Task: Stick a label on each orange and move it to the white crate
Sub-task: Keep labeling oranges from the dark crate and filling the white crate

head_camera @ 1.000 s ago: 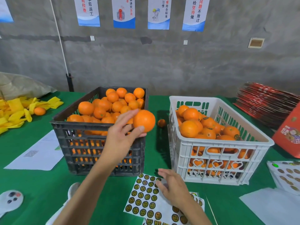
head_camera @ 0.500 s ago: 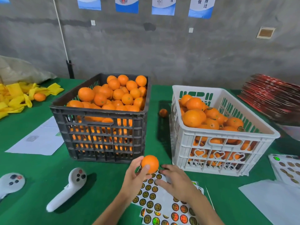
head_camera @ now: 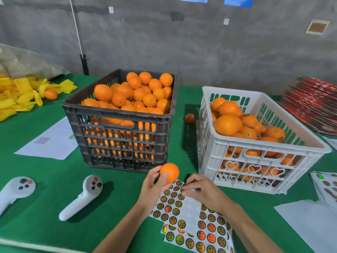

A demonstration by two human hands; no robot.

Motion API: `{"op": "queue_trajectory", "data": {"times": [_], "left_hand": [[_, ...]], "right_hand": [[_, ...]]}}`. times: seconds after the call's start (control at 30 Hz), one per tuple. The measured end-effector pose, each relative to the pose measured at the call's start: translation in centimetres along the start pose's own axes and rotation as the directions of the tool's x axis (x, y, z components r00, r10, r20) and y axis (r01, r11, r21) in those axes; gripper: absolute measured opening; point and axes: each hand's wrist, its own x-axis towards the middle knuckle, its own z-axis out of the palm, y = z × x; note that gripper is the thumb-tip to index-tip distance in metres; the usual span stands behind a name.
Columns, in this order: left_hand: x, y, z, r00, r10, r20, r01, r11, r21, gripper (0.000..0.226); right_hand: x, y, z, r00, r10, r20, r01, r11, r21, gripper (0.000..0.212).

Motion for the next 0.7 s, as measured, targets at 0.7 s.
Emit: {"op": "queue_trajectory", "data": {"times": [0.7], "left_hand": [[0.6,-0.2,-0.4,0.999,-0.05,-0.014,0.049,0.996,-0.07,0.037]], "right_hand": [[0.4,0.1,0.4,0.998,0.064,-0.008,-0.059,0.957,0.284,0.015]]}}
